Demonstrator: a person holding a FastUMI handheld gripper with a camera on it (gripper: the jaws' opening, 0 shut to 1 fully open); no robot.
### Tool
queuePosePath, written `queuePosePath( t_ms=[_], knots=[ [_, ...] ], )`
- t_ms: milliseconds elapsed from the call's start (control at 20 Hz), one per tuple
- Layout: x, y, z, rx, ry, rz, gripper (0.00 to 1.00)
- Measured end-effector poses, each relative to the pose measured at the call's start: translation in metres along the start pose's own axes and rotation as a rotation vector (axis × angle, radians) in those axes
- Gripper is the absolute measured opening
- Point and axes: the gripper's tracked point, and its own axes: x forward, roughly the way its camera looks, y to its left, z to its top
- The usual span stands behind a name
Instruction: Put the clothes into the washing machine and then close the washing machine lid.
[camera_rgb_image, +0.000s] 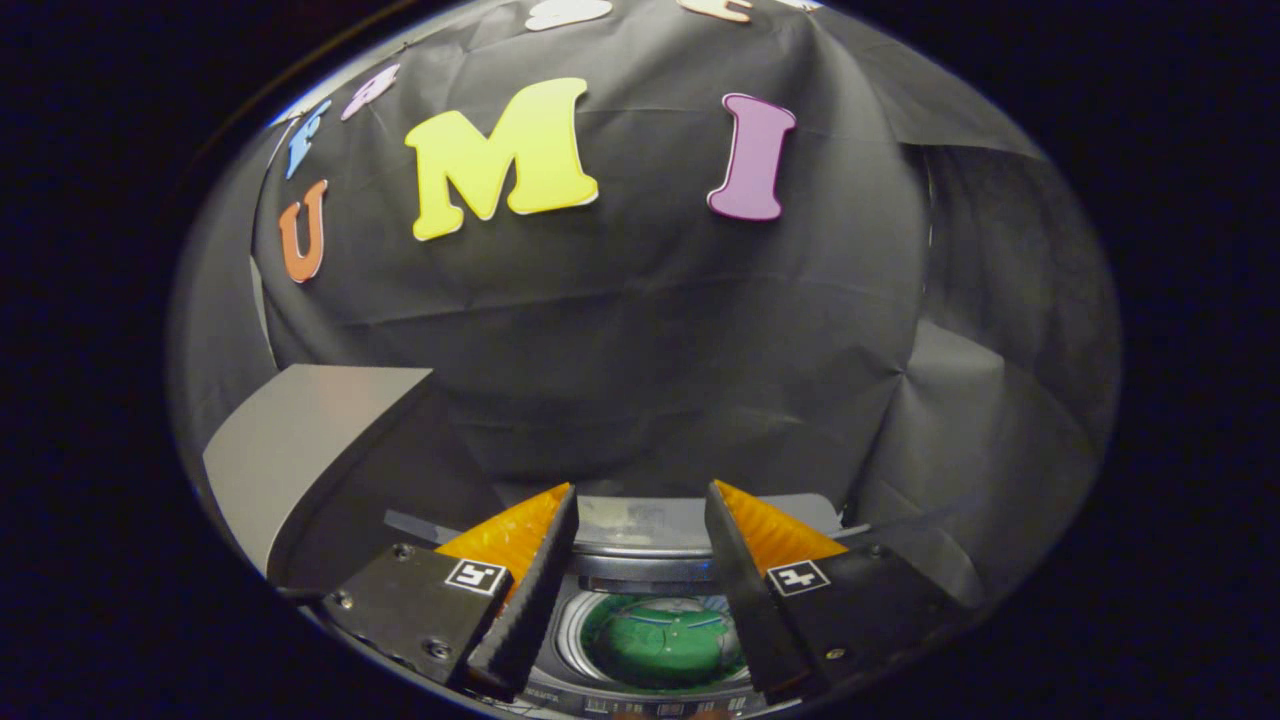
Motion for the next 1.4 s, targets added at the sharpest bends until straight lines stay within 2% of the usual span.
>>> queuePosePath(
  t_ms=[250, 450, 650, 900, 1000, 1300, 1400],
  knots=[
    [-0.027, 0.000, -0.049, 0.027, 0.102, -0.035, 0.81],
    [-0.067, 0.015, -0.077, 0.016, 0.103, -0.027, 0.81],
    [-0.121, 0.029, -0.072, 0.004, 0.011, -0.003, 0.81],
    [-0.198, 0.043, -0.043, -0.008, -0.144, 0.045, 0.81],
    [-0.229, 0.038, -0.034, -0.014, -0.193, 0.054, 0.86],
    [-0.318, 0.014, -0.013, -0.046, -0.345, 0.084, 0.86],
    [-0.343, -0.001, -0.016, -0.074, -0.377, 0.086, 0.90]
  ],
)
